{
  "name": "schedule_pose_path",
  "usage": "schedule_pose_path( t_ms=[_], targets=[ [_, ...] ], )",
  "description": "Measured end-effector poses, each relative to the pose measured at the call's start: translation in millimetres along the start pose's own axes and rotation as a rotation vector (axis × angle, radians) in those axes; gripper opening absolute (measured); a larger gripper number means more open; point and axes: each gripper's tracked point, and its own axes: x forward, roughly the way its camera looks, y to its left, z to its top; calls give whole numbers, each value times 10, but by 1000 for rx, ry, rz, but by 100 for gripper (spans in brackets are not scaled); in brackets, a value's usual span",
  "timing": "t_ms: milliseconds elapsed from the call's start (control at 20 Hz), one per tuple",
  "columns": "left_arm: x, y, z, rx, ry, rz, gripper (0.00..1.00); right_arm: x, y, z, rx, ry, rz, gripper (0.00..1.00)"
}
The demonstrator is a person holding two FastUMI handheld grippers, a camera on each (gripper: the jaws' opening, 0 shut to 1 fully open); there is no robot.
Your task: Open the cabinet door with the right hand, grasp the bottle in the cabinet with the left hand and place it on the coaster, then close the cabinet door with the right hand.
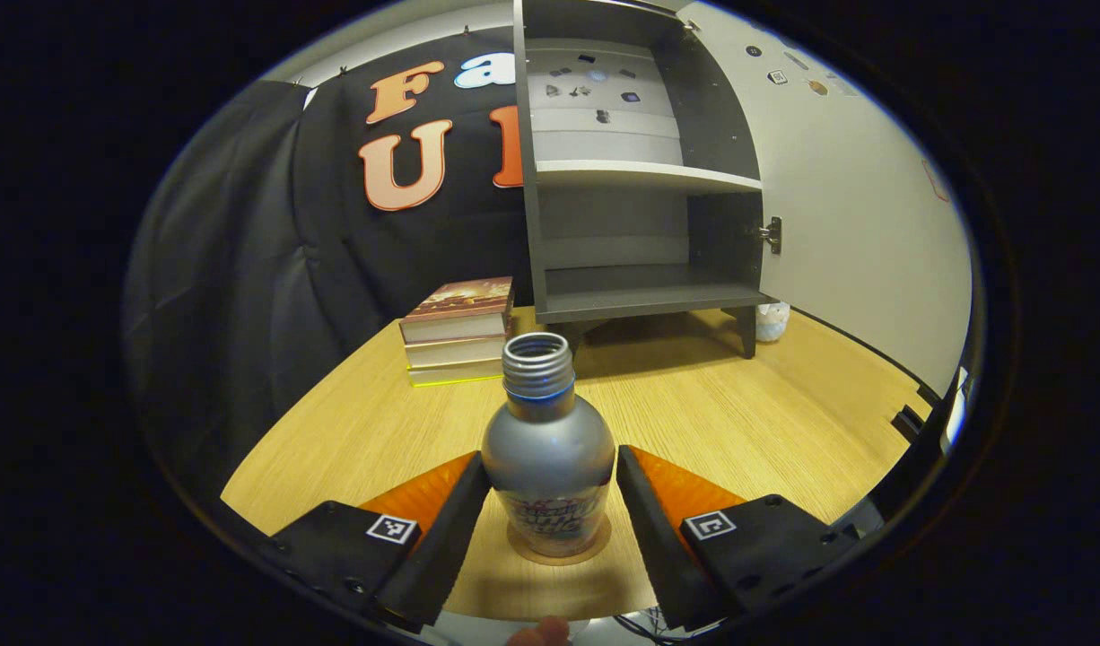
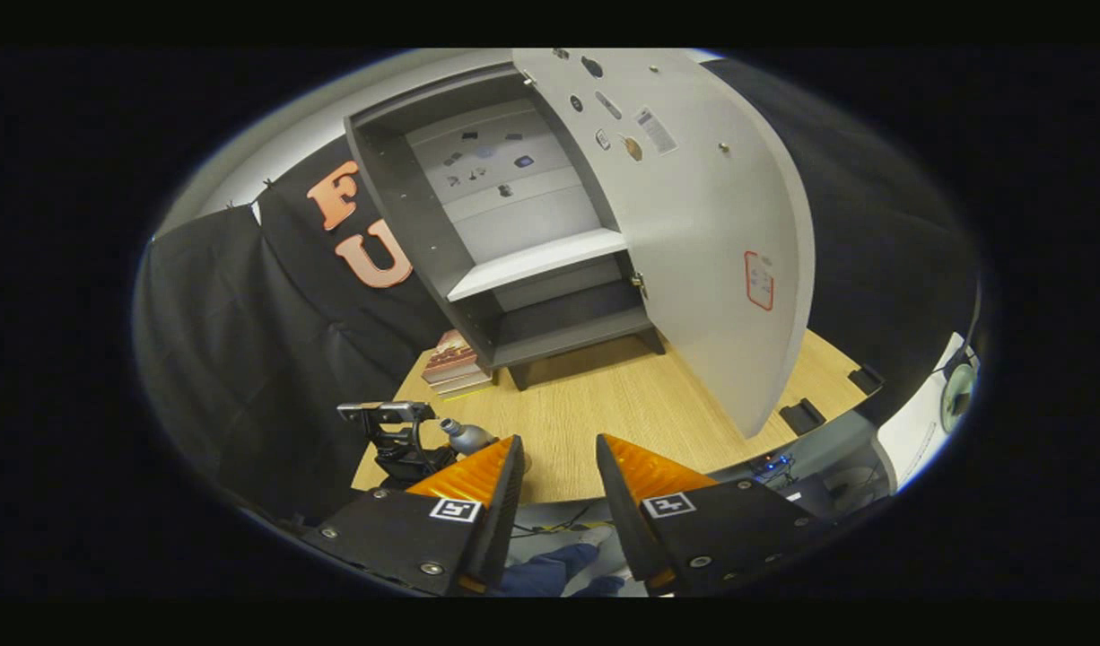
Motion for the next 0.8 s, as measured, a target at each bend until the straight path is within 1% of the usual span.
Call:
schedule_pose_path(
  t_ms=[100,250,450,600,800],
  targets=[
    [-101,6,172,2,-25,2,93,-12,0,59,1,-27,6,51],
    [-360,60,593,17,-86,16,93,27,-13,194,-10,-92,18,51],
    [-700,-72,1269,28,-181,-39,94,73,-153,500,-51,-230,-2,51],
    [-884,-109,1662,18,-223,-52,94,73,-315,749,-79,-327,-38,51],
    [-1021,-105,1929,12,-245,-48,95,72,-567,1049,-115,-422,-119,51]
  ],
)
